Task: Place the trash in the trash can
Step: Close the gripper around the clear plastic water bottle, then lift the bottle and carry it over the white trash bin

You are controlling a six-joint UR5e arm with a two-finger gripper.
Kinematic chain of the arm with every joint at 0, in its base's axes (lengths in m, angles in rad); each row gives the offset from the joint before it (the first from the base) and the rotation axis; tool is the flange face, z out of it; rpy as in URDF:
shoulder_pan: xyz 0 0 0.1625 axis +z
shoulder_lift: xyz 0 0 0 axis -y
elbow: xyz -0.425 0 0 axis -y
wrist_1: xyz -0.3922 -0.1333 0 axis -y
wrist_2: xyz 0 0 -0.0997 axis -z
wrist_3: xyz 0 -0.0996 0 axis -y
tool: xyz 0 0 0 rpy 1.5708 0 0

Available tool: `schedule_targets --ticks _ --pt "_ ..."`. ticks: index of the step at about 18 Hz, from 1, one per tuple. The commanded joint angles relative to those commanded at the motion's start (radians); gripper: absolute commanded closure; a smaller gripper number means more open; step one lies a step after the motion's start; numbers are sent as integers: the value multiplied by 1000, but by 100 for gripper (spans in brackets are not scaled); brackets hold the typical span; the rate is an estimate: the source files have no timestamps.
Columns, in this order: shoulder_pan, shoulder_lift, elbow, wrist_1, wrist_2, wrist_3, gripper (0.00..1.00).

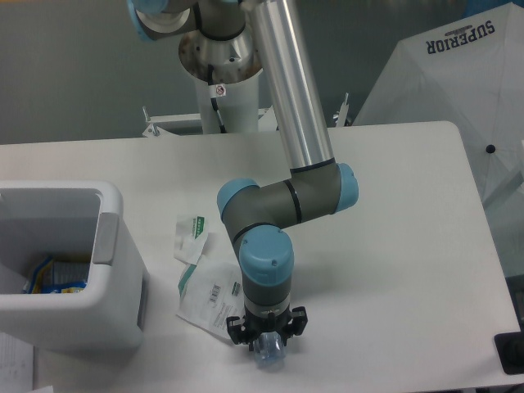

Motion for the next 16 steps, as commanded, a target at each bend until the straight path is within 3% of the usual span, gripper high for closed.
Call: schedule_targets --ticks 8,16 --pt "0 9 26 2 9 -2 40" --pt "3 83 80 6 0 -2 40"
